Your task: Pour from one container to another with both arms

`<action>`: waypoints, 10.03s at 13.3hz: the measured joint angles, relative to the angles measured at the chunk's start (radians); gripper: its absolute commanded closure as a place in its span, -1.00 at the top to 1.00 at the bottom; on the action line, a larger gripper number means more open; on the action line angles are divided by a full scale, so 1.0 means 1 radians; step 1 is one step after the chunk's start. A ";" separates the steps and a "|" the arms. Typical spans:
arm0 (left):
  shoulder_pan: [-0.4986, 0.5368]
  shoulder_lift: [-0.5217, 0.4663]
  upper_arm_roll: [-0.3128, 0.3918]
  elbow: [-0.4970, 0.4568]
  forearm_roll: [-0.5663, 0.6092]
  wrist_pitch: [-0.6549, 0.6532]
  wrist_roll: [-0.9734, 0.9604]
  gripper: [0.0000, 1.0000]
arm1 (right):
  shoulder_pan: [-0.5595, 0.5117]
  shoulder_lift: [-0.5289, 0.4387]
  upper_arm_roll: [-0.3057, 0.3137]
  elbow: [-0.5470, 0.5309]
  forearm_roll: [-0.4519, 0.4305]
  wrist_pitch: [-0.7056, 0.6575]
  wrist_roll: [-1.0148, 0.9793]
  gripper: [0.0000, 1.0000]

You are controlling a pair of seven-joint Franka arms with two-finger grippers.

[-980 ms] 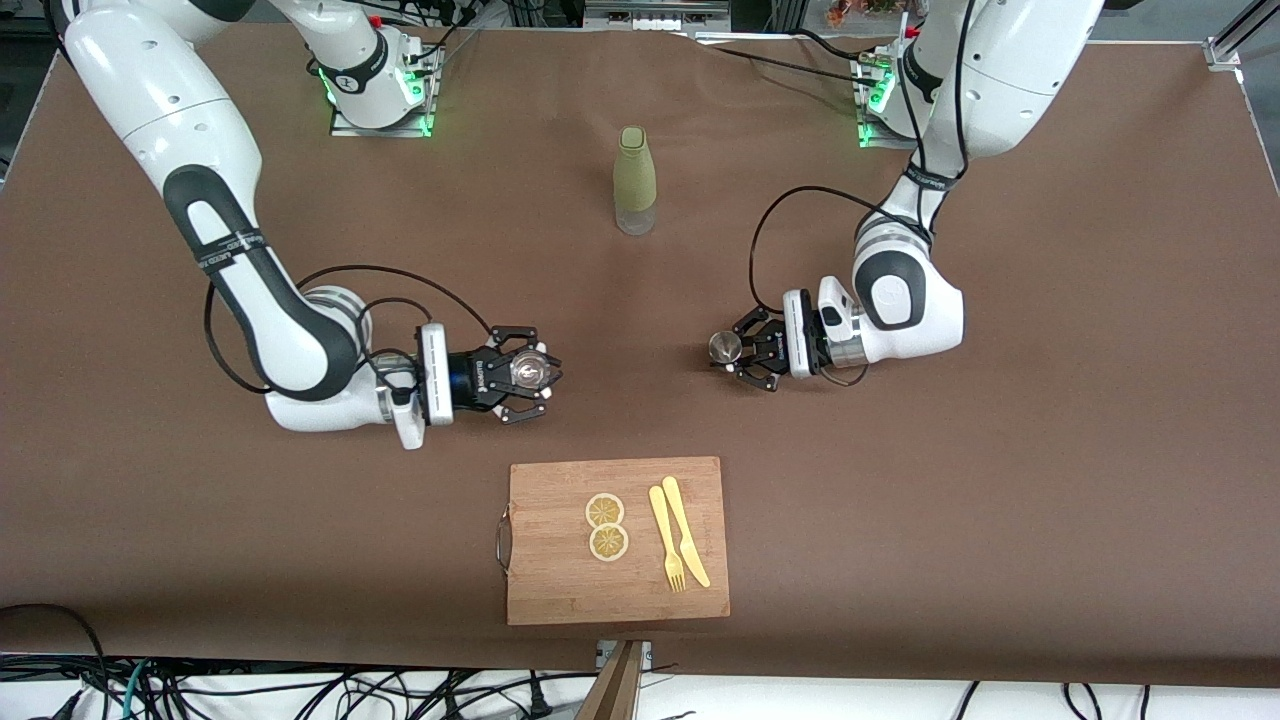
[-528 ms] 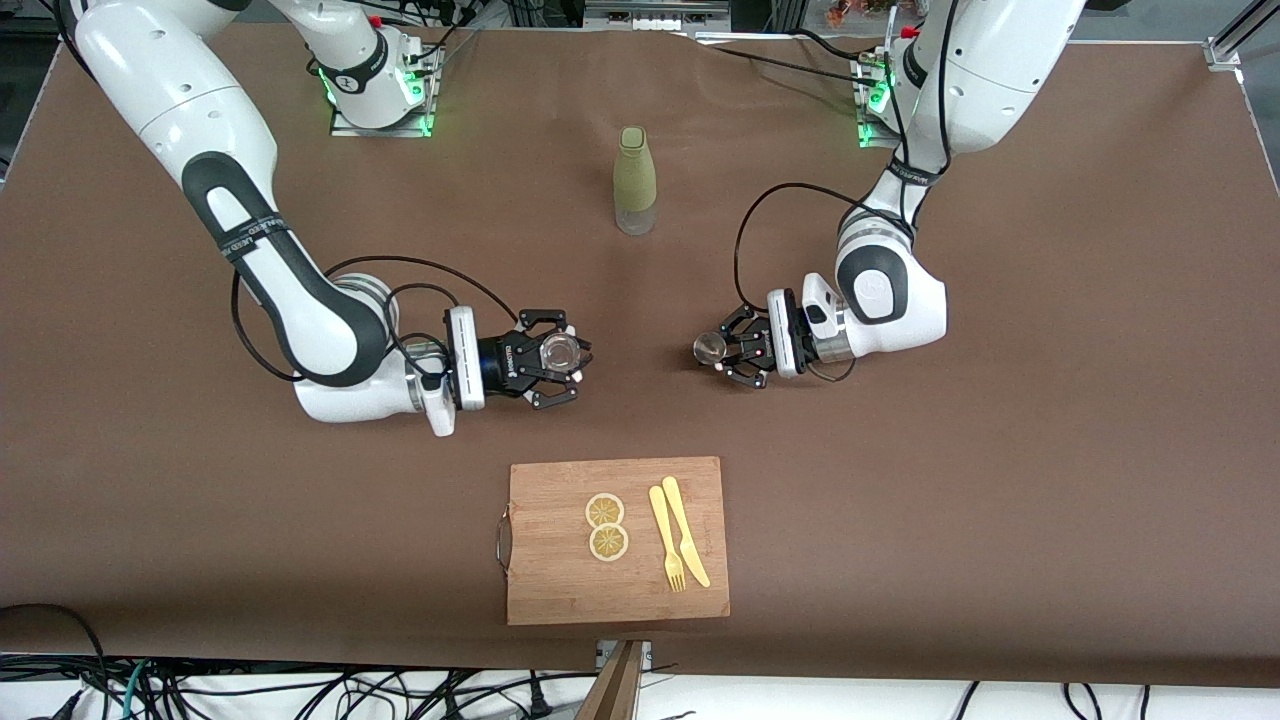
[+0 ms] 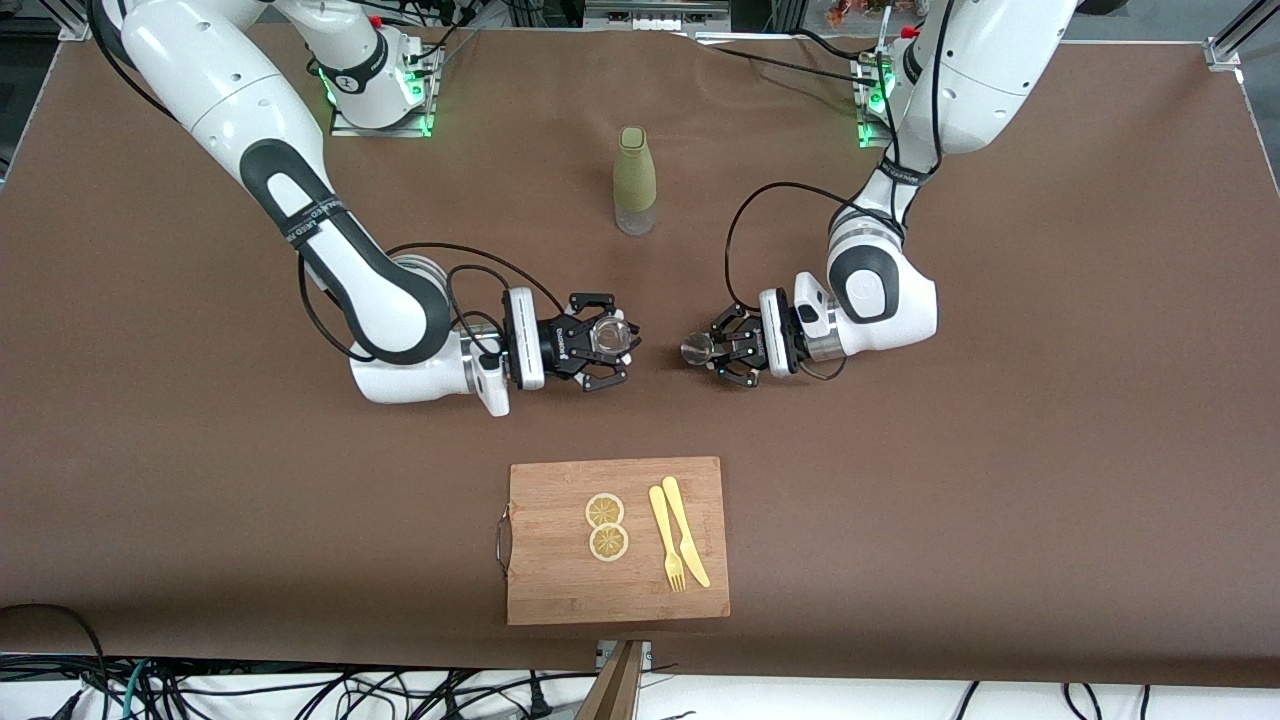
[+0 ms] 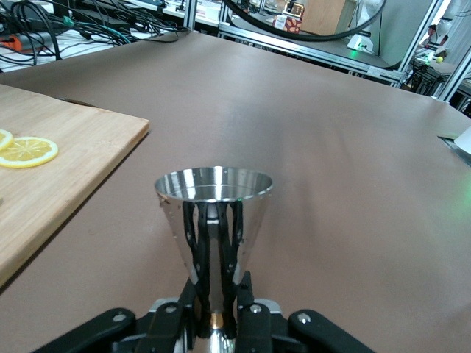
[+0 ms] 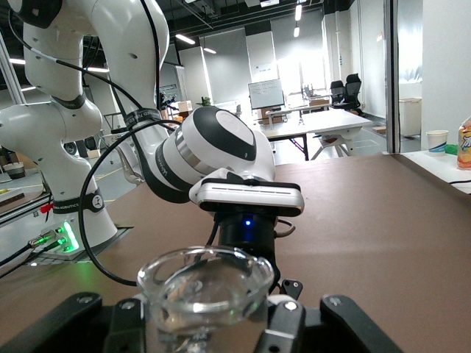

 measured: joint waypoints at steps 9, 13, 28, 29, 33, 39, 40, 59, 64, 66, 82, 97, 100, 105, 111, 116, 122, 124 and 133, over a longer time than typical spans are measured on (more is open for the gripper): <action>0.099 0.060 0.009 -0.025 -0.171 -0.132 0.232 -1.00 | 0.094 0.002 0.001 0.007 0.085 0.143 0.032 -0.90; 0.083 0.084 -0.002 -0.026 -0.298 -0.129 0.289 -1.00 | 0.111 0.002 0.001 0.021 0.086 0.169 0.045 -0.90; 0.066 0.091 -0.047 -0.024 -0.492 -0.087 0.383 -1.00 | 0.185 0.002 0.000 0.046 0.087 0.316 0.187 -0.90; 0.066 0.091 -0.055 -0.021 -0.508 -0.066 0.391 -1.00 | 0.197 0.002 -0.004 0.051 0.086 0.334 0.213 -0.90; 0.065 0.091 -0.081 -0.016 -0.573 -0.032 0.442 -1.00 | 0.286 0.003 -0.100 0.073 0.078 0.354 0.319 -0.90; 0.064 0.091 -0.124 -0.024 -0.653 -0.026 0.487 -1.00 | 0.326 0.006 -0.149 0.099 0.072 0.363 0.378 -0.90; 0.065 0.091 -0.126 -0.027 -0.656 -0.026 0.488 -1.00 | 0.326 0.007 -0.149 0.104 0.070 0.363 0.382 -0.90; 0.098 0.091 -0.138 -0.037 -0.673 -0.026 0.488 -1.00 | 0.326 0.021 -0.155 0.115 0.045 0.363 0.268 -0.90; 0.101 0.091 -0.138 -0.037 -0.685 -0.026 0.488 -1.00 | 0.269 0.008 -0.155 0.140 0.045 0.242 0.203 -0.90; 0.116 0.091 -0.139 -0.041 -0.685 -0.027 0.487 -1.00 | 0.210 -0.020 -0.155 0.145 0.045 0.136 0.187 -0.90; 0.541 0.052 0.142 -0.097 0.287 -0.701 0.414 -1.00 | -0.168 -0.036 -0.481 0.074 -0.173 -0.781 -0.176 -0.89; 0.590 0.224 0.328 0.106 0.487 -0.833 0.401 -1.00 | -0.249 0.213 -0.501 0.037 -0.257 -0.636 -0.427 -0.87; 0.590 0.227 0.335 0.118 0.494 -0.836 0.401 -0.67 | -0.248 0.217 -0.501 0.045 -0.257 -0.630 -0.436 -0.87; 0.590 0.243 0.338 0.121 0.494 -0.841 0.400 1.00 | -0.248 0.229 -0.501 0.052 -0.277 -0.630 -0.473 -0.84; 0.590 0.249 0.354 0.123 0.496 -0.841 0.400 1.00 | -0.250 0.242 -0.504 0.054 -0.279 -0.637 -0.482 1.00; 0.590 0.249 0.366 0.127 0.496 -0.838 0.400 1.00 | -0.254 0.242 -0.550 0.054 -0.295 -0.667 -0.481 1.00; 0.590 0.170 0.376 0.195 0.649 -0.693 0.388 1.00 | -0.258 0.238 -0.648 0.069 -0.313 -0.755 -0.424 1.00; 0.592 0.120 0.378 0.206 0.721 -0.646 0.345 1.00 | -0.259 0.230 -0.683 0.097 -0.314 -0.769 -0.380 1.00; 0.511 -0.212 0.292 0.256 1.113 -0.607 -0.436 1.00 | -0.257 0.047 -0.761 0.185 -0.418 -0.842 0.060 1.00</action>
